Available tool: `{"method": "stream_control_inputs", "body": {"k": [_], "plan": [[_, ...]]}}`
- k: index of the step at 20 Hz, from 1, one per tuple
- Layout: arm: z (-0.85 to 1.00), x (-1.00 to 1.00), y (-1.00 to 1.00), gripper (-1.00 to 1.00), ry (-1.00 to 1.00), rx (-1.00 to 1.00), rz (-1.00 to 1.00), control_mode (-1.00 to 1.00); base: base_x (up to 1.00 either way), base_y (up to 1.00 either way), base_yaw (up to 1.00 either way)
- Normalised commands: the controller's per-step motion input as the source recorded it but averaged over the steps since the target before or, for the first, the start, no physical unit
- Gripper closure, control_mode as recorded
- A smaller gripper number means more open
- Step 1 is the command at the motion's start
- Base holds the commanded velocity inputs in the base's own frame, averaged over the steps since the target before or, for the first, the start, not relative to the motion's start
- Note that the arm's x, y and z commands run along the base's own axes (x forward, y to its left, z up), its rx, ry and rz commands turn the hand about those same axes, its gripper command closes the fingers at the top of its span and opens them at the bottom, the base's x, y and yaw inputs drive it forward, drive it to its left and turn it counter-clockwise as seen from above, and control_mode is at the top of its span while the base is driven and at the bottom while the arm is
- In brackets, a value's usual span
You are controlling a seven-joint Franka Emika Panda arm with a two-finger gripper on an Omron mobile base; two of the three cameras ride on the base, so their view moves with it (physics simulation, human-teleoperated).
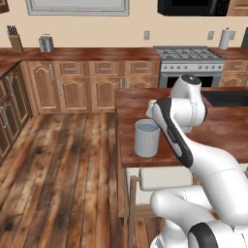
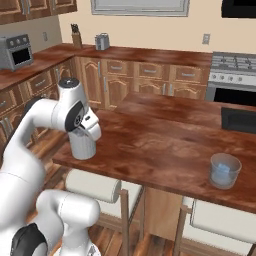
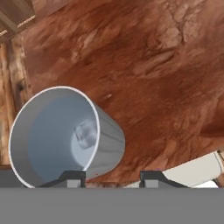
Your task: There are four ice cubes in the ice bowl. Place two ice cubes in each glass of water.
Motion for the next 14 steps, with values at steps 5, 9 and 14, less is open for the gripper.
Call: {"method": "stream_control_inputs", "body": {"k": [5, 9, 14], "plan": [[0.00, 0.32, 0.17, 1.00, 0.02, -0.03, 0.00, -1.00, 0.00, 0.00, 0.00], [0.11, 0.24, 0.16, 1.00, 0.02, -0.02, 0.00, -1.00, 0.00, 0.00, 0.00], [0.13, 0.04, 0.00, 1.00, 0.03, 0.00, 0.00, -1.00, 0.00, 0.00, 0.00]]}}
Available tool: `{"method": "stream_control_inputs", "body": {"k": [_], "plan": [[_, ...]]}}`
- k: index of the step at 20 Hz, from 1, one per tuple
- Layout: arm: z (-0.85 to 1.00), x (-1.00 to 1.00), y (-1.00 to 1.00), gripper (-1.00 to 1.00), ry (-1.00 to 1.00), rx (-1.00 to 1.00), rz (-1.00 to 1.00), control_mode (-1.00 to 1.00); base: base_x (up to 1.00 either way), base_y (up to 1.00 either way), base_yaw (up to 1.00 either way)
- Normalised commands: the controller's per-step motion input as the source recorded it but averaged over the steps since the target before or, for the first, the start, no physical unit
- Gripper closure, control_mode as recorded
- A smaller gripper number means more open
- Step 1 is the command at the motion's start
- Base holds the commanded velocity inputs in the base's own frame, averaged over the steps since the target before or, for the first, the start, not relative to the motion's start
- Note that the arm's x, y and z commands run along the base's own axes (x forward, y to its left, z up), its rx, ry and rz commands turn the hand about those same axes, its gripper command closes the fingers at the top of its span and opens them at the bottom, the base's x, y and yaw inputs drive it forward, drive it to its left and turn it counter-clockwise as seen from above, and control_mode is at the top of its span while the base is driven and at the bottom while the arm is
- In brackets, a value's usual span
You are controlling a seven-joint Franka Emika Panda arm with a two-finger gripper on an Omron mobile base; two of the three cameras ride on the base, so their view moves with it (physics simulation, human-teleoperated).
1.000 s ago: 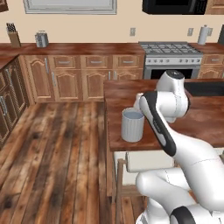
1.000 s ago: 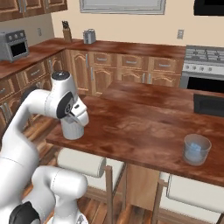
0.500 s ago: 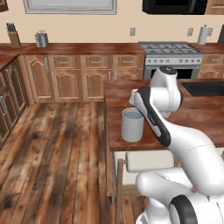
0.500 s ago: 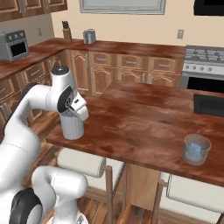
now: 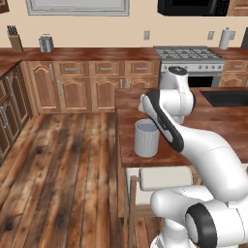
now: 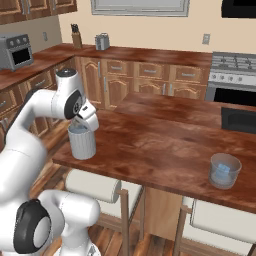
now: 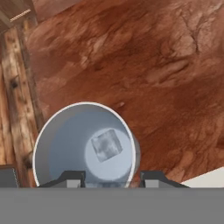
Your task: There are four ice cubes in the ice bowl. Place two ice cubes in each glass of water.
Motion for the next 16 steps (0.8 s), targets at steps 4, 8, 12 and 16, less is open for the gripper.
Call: {"method": "stream_control_inputs", "body": {"k": [4, 8, 12, 16], "plan": [[0.00, 0.04, 0.03, 1.00, 0.12, -0.01, 0.00, -1.00, 0.00, 0.00, 0.00], [0.00, 0.14, 0.07, 1.00, 0.14, -0.02, 0.00, -1.00, 0.00, 0.00, 0.00], [-0.03, 0.25, 0.13, 1.00, 0.11, -0.03, 0.01, -1.00, 0.00, 0.00, 0.00], [-0.09, 0.32, 0.13, 1.00, 0.11, -0.02, 0.00, -1.00, 0.00, 0.00, 0.00]]}}
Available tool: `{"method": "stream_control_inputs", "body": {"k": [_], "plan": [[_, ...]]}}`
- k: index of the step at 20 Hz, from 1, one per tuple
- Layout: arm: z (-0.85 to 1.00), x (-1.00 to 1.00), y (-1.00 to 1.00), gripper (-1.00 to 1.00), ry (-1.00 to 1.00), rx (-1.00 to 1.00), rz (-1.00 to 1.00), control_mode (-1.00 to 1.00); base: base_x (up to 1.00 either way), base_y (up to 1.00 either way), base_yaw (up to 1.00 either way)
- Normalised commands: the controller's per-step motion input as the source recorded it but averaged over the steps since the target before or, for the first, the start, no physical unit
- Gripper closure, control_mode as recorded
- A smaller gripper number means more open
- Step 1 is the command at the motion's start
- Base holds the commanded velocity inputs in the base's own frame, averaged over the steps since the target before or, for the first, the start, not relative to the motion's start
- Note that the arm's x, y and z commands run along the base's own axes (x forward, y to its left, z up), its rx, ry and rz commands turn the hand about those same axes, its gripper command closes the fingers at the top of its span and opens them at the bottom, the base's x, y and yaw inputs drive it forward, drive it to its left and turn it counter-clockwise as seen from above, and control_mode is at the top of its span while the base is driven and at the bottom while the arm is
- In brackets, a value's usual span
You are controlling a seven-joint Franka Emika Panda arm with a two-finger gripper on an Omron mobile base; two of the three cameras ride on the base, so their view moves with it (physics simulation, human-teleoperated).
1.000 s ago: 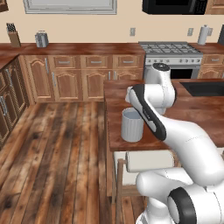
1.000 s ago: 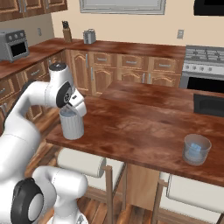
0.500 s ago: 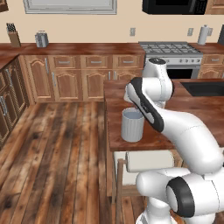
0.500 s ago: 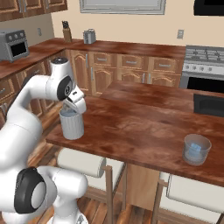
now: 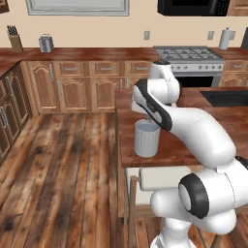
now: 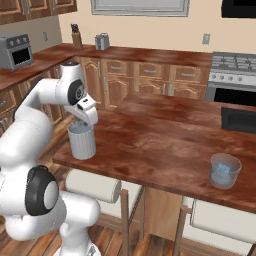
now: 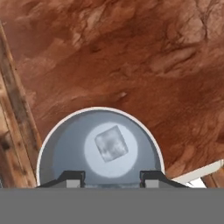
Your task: There are four ice cubes in the ice bowl. Place two ice cubes in each glass of water.
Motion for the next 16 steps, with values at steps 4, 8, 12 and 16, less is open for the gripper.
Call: {"method": "stream_control_inputs", "body": {"k": [4, 8, 12, 16], "plan": [[-0.16, 0.31, 0.10, 1.00, 0.10, -0.02, 0.00, -1.00, 0.00, 0.00, 0.00], [-0.24, 0.27, 0.01, 1.00, 0.09, 0.00, 0.00, -1.00, 0.00, 0.00, 0.00], [-0.28, 0.17, 0.00, 1.00, 0.10, 0.00, 0.00, -1.00, 0.00, 0.00, 0.00], [-0.16, 0.09, 0.00, 1.00, 0.06, 0.00, 0.00, -1.00, 0.00, 0.00, 0.00]]}}
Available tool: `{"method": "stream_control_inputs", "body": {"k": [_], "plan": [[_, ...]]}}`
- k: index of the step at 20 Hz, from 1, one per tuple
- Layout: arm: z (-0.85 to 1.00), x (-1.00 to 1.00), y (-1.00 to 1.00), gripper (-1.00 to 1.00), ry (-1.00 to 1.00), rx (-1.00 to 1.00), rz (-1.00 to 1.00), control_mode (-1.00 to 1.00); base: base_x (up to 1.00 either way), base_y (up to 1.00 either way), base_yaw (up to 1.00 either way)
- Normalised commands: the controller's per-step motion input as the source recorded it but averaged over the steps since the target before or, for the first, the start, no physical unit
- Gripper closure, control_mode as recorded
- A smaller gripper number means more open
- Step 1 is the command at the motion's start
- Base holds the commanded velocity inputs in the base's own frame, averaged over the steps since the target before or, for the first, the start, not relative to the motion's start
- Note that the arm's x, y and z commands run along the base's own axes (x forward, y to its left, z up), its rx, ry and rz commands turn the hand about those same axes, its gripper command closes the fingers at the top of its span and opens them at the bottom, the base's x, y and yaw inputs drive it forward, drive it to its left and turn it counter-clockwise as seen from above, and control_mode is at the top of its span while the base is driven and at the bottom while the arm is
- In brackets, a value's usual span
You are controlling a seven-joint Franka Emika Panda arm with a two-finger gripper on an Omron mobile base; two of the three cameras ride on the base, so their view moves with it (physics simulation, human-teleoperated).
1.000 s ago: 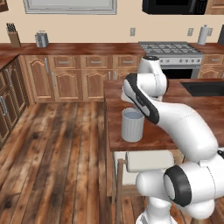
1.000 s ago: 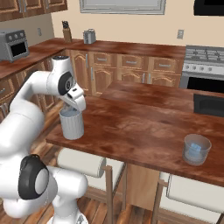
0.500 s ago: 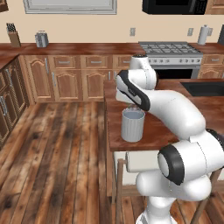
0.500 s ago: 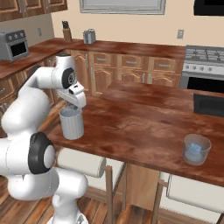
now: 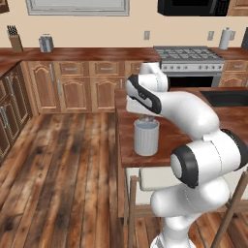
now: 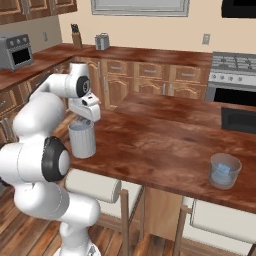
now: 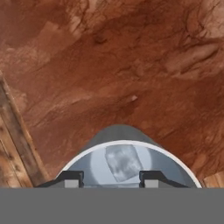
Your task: There are four ice cubes in the ice bowl. Place two ice cubes in each glass of water.
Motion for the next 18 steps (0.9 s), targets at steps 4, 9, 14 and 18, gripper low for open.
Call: {"method": "stream_control_inputs", "body": {"k": [4, 9, 14, 18], "plan": [[-0.03, -0.02, 0.05, 1.00, 0.00, 0.00, 0.00, -1.00, 0.00, 0.00, 0.00], [0.00, -0.20, 0.00, -1.00, 0.00, 0.00, 0.00, -1.00, 0.00, 0.00, 0.00], [0.00, -0.09, 0.00, -1.00, 0.00, 0.00, 0.00, -1.00, 0.00, 0.00, 0.00], [0.00, 0.00, 0.00, -1.00, 0.00, 0.00, 0.00, -1.00, 0.00, 0.00, 0.00]]}}
